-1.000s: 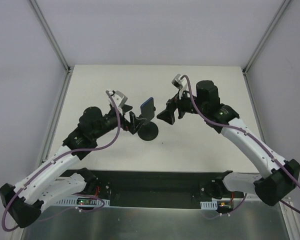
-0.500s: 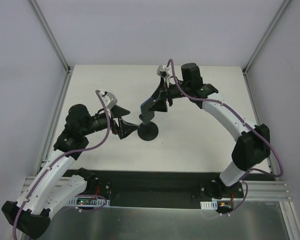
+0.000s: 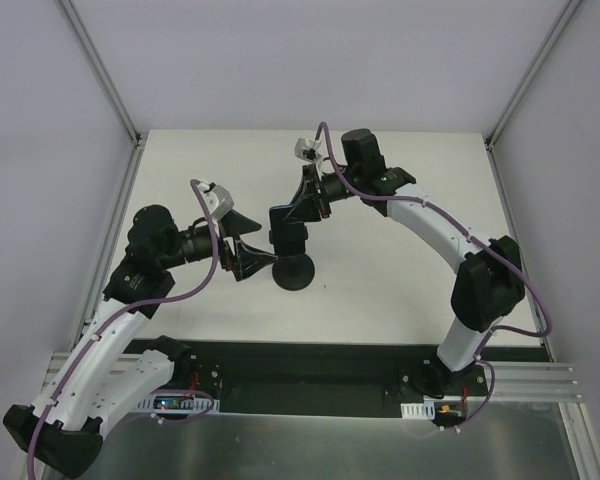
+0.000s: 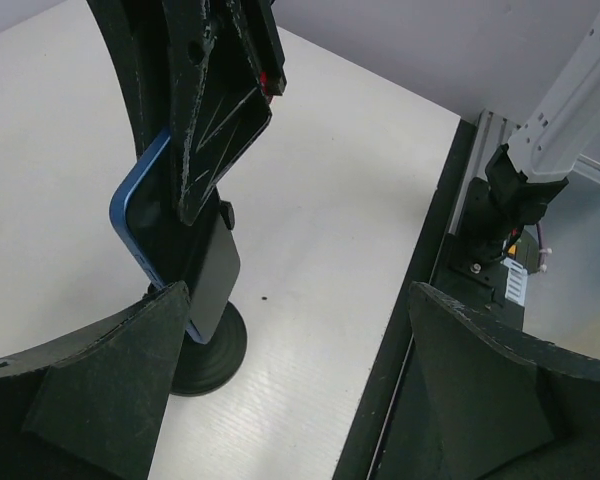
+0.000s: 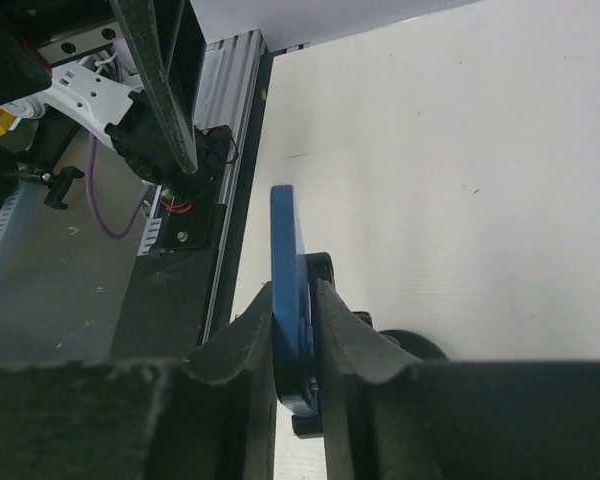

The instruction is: Place the phone on the phone stand

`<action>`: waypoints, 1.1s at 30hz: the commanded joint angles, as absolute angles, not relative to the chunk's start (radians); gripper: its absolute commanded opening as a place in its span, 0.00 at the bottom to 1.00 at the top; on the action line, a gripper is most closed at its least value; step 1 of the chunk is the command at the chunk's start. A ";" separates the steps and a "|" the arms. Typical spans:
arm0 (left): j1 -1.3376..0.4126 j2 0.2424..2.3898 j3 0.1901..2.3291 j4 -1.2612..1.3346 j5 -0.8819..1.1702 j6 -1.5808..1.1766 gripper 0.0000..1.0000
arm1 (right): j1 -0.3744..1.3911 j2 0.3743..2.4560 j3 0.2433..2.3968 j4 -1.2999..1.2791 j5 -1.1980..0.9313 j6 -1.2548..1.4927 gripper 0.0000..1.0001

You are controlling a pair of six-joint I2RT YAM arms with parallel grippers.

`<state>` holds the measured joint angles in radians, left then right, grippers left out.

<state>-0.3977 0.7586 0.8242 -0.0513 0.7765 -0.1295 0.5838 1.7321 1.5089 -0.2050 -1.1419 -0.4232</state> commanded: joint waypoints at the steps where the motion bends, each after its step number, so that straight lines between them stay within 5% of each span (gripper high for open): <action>1: -0.390 0.724 0.835 -0.021 0.761 -0.103 0.89 | 0.597 1.663 1.462 -0.089 -1.085 -0.385 0.15; 3: -0.391 0.716 0.824 -0.020 0.755 -0.103 0.89 | 0.597 1.629 1.422 -0.019 -1.016 -0.350 0.01; 10: -0.387 0.681 0.802 -0.012 0.732 -0.107 0.89 | 0.560 1.477 1.367 -0.044 -0.592 -0.321 0.00; 17: -0.414 0.704 0.804 -0.032 0.663 -0.089 0.89 | 0.321 1.359 1.356 -0.089 -0.198 -0.299 0.00; 33: -0.476 0.767 0.827 -0.060 0.592 -0.052 0.87 | -0.207 1.675 1.630 0.156 -0.300 -0.272 0.00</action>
